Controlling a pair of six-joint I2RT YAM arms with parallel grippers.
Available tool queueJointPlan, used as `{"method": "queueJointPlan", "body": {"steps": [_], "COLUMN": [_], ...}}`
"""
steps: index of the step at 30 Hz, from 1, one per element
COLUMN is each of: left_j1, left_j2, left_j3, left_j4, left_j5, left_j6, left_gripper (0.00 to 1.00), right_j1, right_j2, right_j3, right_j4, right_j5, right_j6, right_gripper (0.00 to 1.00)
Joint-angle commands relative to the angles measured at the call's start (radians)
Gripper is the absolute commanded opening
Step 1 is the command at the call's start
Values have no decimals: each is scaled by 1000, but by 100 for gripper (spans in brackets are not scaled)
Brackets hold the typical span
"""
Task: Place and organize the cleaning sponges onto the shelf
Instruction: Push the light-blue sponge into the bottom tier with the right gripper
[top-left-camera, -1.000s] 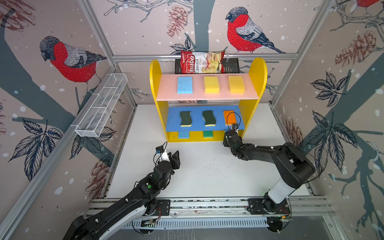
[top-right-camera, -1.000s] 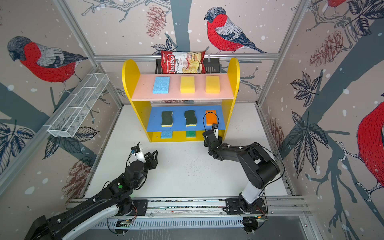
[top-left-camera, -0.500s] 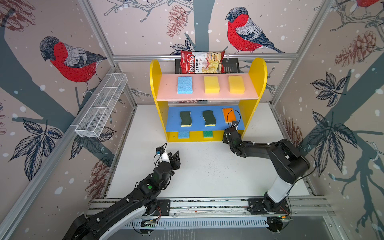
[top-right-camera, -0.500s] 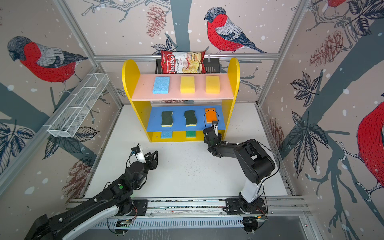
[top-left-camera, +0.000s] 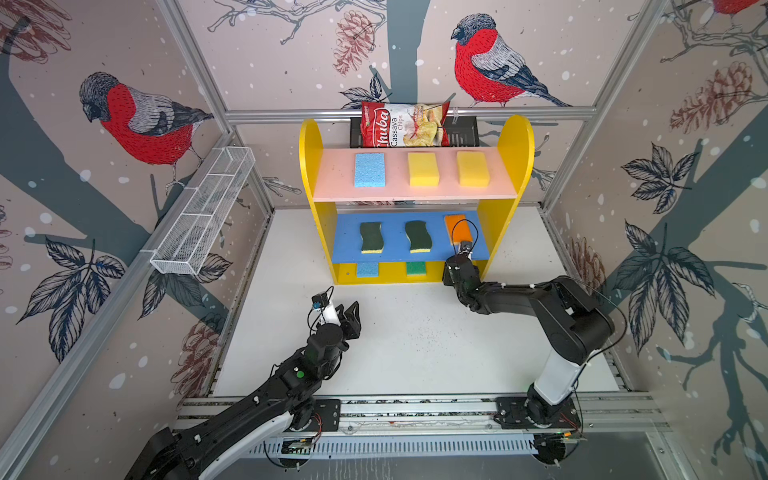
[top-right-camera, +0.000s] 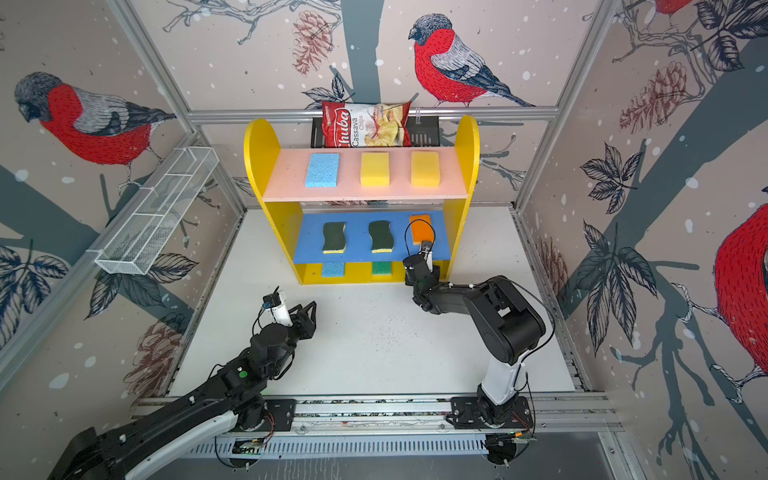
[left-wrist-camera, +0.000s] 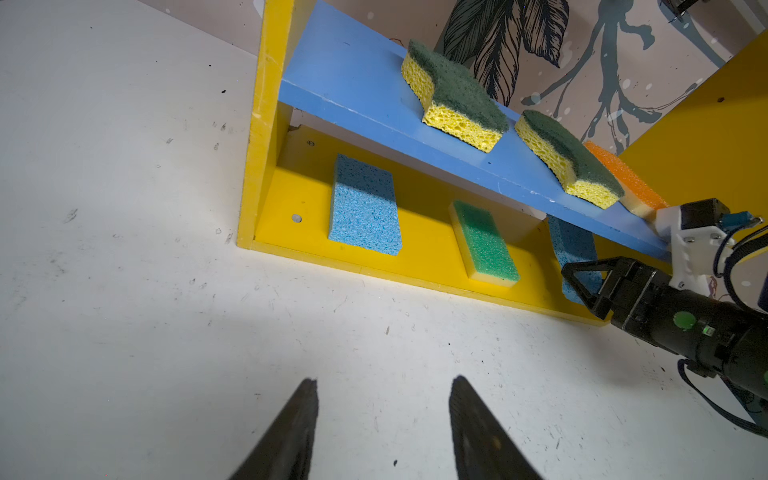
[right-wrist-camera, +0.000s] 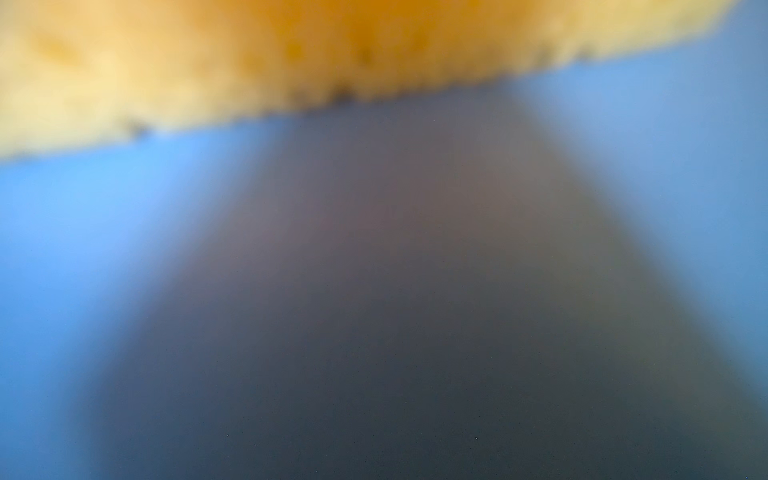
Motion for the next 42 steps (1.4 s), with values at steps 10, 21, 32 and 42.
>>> {"method": "queueJointPlan", "body": {"steps": [10,21,32,42], "left_j1": [3,3,2,3], "left_j2": [-9,2,-28,-96], "left_j3": [-11,-12,-1,-1], "left_j4": [36,43,7,-41], "left_j5": [0,-2,-6,-25], "left_j6": [10,-1,-13,-24], "left_gripper": [52,52,52,52], "right_j1": [-3,-5,-4,-3], "right_j2": [6,24,48,43], "right_j3": [-29,-33,-27,-37], "right_j4": [-112,-136,-171,-191], "right_j5": [3,3,10,14], "right_j6": [-17,-18,-11,-5], "right_gripper": [64,66,68,70]}}
